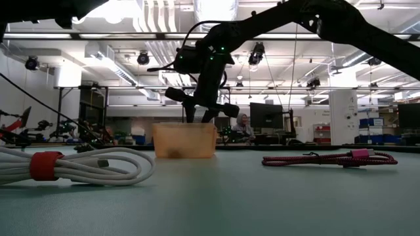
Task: Pick and place USB-C Cables
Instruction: Put the black charger cable into the orange bin
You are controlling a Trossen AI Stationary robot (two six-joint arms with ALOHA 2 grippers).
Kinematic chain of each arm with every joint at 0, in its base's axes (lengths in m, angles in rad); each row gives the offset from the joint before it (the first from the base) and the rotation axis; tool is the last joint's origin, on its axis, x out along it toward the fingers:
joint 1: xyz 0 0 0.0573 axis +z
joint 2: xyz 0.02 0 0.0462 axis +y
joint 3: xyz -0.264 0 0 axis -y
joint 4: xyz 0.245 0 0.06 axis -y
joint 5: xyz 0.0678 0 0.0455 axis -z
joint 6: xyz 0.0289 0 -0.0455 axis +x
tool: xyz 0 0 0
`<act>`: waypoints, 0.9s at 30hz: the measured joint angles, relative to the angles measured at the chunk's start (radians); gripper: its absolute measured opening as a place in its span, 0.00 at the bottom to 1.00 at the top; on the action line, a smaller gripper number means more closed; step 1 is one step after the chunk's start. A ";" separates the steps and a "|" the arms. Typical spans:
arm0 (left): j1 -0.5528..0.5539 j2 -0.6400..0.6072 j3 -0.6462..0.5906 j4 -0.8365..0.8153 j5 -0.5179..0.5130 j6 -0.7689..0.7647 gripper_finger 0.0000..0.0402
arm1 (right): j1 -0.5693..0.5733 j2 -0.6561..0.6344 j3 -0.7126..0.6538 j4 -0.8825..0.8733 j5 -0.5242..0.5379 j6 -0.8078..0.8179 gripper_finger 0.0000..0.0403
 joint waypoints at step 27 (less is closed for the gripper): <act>0.000 0.000 0.000 0.000 0.000 0.000 0.00 | 0.336 -0.127 0.089 -0.017 0.397 -0.841 0.19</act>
